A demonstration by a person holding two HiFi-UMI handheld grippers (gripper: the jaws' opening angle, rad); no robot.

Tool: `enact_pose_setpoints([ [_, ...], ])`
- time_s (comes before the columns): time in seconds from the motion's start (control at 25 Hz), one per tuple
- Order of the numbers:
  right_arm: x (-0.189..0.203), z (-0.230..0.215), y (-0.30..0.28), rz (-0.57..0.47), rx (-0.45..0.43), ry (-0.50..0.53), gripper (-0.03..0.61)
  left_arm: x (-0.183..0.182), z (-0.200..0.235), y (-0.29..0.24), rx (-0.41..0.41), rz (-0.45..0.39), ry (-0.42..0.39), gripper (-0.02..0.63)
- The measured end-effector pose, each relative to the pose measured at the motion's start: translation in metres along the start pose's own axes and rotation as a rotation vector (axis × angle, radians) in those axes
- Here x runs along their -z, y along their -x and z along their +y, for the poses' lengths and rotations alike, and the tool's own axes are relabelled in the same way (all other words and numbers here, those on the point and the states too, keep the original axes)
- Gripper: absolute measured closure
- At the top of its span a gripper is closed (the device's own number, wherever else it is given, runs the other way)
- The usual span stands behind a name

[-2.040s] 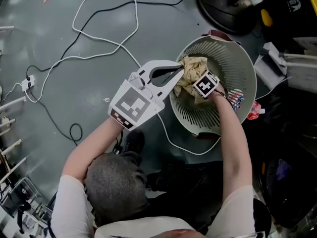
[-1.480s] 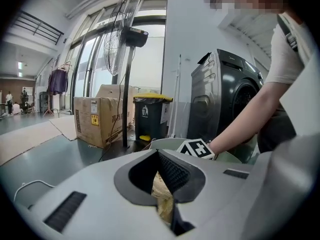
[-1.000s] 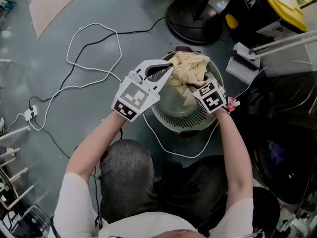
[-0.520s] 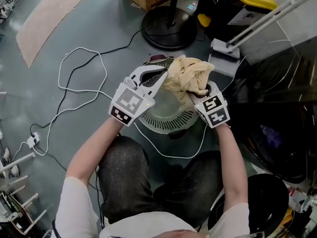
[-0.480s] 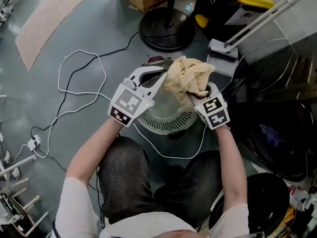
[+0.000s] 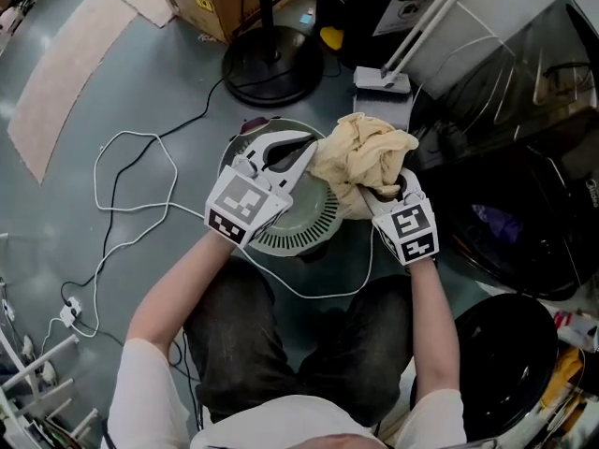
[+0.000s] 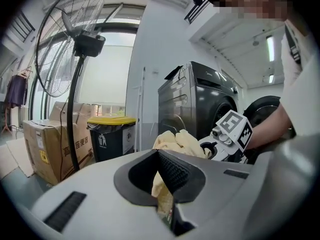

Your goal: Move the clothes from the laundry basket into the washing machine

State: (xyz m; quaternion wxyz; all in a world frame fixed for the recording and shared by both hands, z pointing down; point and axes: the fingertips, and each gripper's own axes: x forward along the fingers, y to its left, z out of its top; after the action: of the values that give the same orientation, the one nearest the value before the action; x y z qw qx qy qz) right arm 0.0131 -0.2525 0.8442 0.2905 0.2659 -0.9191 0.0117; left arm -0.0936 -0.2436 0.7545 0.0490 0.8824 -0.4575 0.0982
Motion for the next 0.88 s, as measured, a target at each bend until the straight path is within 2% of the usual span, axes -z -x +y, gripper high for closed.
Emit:
enact_pose_setpoints([
  [0.28,0.016,-0.028,0.065,-0.047,0.114,-0.082,0.379,-0.019,-0.045,-0.029,0.108,0.006,-0.066,0.607],
  [0.48,0.02,-0.015,0.087,-0.054,0.145,-0.037,0.379,-0.029,-0.072,-0.05,0.174,-0.02,-0.056,0.607],
  [0.6,0.017,-0.012,0.109,-0.078,0.173,-0.037,0.379,-0.035,-0.098,-0.059,0.236,-0.036,-0.086,0.607],
  [0.88,0.032,-0.033,0.181,-0.111,0.326,-0.114,0.377,-0.054,-0.148,-0.083,0.347,-0.051,-0.082,0.607],
])
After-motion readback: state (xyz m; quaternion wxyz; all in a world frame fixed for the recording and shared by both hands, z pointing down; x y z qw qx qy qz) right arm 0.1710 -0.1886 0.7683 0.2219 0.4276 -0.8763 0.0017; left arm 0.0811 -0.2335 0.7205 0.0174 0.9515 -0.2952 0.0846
